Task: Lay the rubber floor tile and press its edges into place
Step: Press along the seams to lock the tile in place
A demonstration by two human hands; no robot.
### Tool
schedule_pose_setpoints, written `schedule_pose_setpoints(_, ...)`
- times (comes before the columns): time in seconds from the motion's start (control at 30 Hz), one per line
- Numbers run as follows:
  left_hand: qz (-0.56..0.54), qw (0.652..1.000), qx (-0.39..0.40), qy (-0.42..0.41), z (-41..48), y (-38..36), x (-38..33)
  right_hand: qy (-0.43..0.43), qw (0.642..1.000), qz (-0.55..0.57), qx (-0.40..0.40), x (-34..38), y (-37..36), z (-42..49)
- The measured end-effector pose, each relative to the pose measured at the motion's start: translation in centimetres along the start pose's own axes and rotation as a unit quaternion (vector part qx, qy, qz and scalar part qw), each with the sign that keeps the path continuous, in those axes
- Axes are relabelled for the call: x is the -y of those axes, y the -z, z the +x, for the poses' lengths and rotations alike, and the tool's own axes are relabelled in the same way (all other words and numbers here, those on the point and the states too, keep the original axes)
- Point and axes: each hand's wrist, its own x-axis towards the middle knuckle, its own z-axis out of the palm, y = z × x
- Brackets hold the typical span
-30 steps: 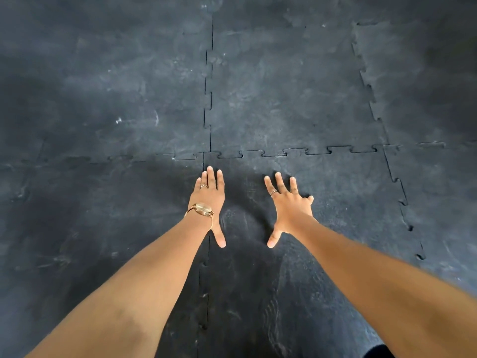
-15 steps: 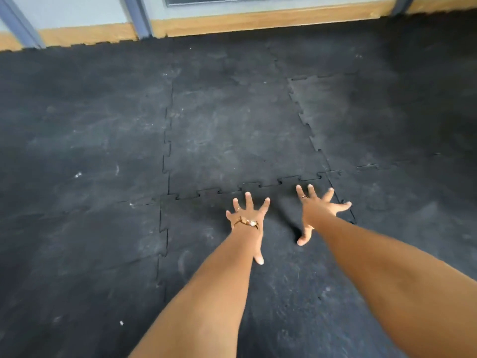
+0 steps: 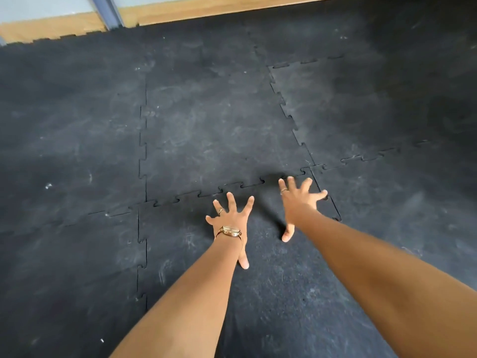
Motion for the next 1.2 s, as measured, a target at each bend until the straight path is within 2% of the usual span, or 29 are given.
schedule_pose_setpoints(0.03, 0.002, 1.000, -0.005, -0.005, 0.0, -0.1, 0.1, 0.010, 0.999, -0.033, -0.024, 0.9, 0.0, -0.1)
schedule_pose_setpoints(0.1, 0.003, 0.999, -0.019, -0.027, 0.4, -0.4, 0.7, 0.029, 0.999, -0.003, -0.043, 2.1, -0.2, 0.4)
schedule_pose_setpoints(0.17, 0.017, 0.998, -0.033, -0.050, 0.9, -0.8, 1.3, 0.044, 0.998, 0.033, -0.034, 1.9, -0.3, 1.1)
schedule_pose_setpoints(0.27, 0.028, 0.996, -0.050, -0.066, 1.5, -1.2, 1.6, 0.082, 0.996, 0.021, -0.009, 0.3, -0.3, 1.6)
schedule_pose_setpoints(0.37, 0.034, 0.996, -0.039, -0.072, 1.7, -0.7, 1.3, 0.092, 0.996, -0.007, -0.014, 0.2, 0.6, 1.6)
schedule_pose_setpoints(0.53, 0.060, 0.996, -0.017, -0.056, 1.5, -0.1, 0.4, 0.083, 0.994, -0.013, -0.066, 0.5, 1.2, 2.4)
schedule_pose_setpoints(0.7, 0.061, 0.997, -0.019, -0.049, 1.3, -0.2, 0.0, 0.064, 0.988, 0.125, -0.062, -0.4, -0.4, 1.3)
schedule_pose_setpoints(0.8, 0.068, 0.996, -0.030, -0.049, 0.8, -0.1, -0.2, 0.018, 0.957, 0.267, -0.110, -1.8, -3.5, -1.0)
schedule_pose_setpoints(0.87, 0.075, 0.996, -0.029, -0.046, 0.1, 0.1, -0.3, 0.011, 0.956, 0.269, -0.119, -3.4, -6.9, -4.0)
schedule_pose_setpoints(0.97, 0.095, 0.995, -0.024, -0.014, -1.1, 0.4, -1.2, -0.035, 0.961, 0.263, -0.077, -4.3, -12.3, -9.0)
schedule_pose_setpoints(1.03, 0.090, 0.994, -0.067, -0.002, -2.2, 0.2, -2.9, -0.068, 0.957, 0.278, -0.036, -3.4, -15.0, -12.3)
schedule_pose_setpoints(1.1, 0.091, 0.991, -0.091, -0.045, -2.9, -0.4, -5.5, -0.087, 0.956, 0.280, 0.003, -2.2, -16.0, -14.3)
schedule_pose_setpoints(1.2, 0.128, 0.983, -0.007, -0.129, -3.4, -1.7, -8.6, -0.110, 0.953, 0.280, 0.028, -1.6, -15.3, -14.4)
